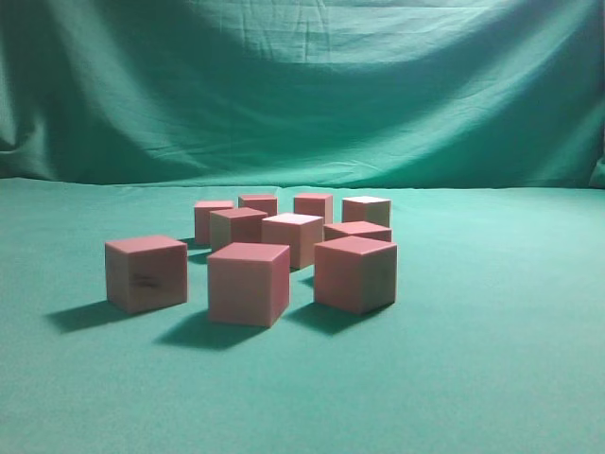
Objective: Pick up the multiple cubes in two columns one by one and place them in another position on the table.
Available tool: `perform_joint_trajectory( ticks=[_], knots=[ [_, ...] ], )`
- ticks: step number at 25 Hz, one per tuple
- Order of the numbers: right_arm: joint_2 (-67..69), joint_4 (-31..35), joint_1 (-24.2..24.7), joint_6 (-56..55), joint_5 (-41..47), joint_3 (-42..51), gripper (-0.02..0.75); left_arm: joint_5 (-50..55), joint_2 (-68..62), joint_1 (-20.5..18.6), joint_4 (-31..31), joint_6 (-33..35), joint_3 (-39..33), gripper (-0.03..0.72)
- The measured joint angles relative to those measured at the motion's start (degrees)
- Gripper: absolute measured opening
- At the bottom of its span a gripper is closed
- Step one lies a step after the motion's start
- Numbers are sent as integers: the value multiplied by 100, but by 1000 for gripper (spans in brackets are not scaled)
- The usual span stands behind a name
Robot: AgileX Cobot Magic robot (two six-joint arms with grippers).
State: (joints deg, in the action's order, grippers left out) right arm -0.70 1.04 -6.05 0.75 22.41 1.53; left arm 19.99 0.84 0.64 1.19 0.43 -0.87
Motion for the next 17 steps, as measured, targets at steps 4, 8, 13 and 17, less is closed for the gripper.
perform_joint_trajectory(
  ticks=[4, 8, 13, 17],
  knots=[
    [0, 0, 0, 0, 0, 0, 55, 0, 0, 0, 0, 0, 0, 0],
    [0, 0, 0, 0, 0, 0, 55, 0, 0, 0, 0, 0, 0, 0],
    [0, 0, 0, 4, 0, 0, 55, 0, 0, 0, 0, 0, 0, 0],
    [0, 0, 0, 4, 0, 0, 55, 0, 0, 0, 0, 0, 0, 0]
  ],
)
